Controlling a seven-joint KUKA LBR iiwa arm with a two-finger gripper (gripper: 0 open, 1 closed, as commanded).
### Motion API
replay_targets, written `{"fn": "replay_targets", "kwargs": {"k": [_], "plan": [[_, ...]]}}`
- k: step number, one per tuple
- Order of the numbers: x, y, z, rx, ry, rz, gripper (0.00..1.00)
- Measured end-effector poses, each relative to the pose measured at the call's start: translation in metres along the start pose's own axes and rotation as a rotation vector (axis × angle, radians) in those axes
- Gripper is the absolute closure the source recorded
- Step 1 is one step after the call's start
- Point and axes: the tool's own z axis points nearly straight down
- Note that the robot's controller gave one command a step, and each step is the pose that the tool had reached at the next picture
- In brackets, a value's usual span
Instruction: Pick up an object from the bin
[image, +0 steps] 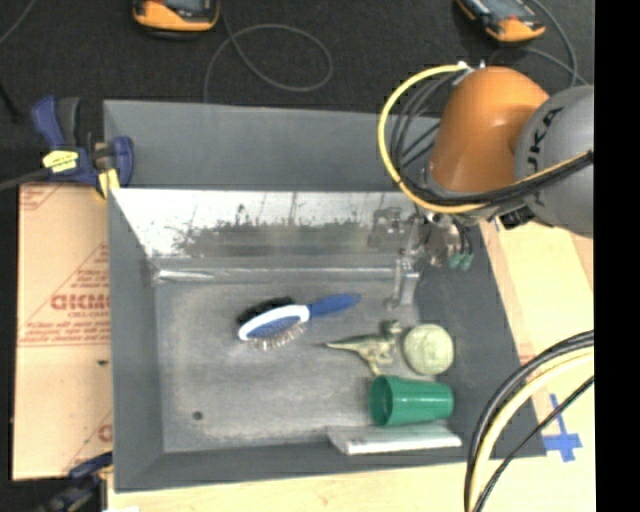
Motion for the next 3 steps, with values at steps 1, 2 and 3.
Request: {"fn": "replay_targets", "kwargs": {"k": [1,2,3], "plan": [[-0.001,0.0,-0.005,0.001,-0.008,-0.001,0.0],[0.008,0.052,0.071,0.001,-0.011,-0.087,0.0],[0.005,0.089,0.066,0.0,-0.003,-0.113,0.0]]}}
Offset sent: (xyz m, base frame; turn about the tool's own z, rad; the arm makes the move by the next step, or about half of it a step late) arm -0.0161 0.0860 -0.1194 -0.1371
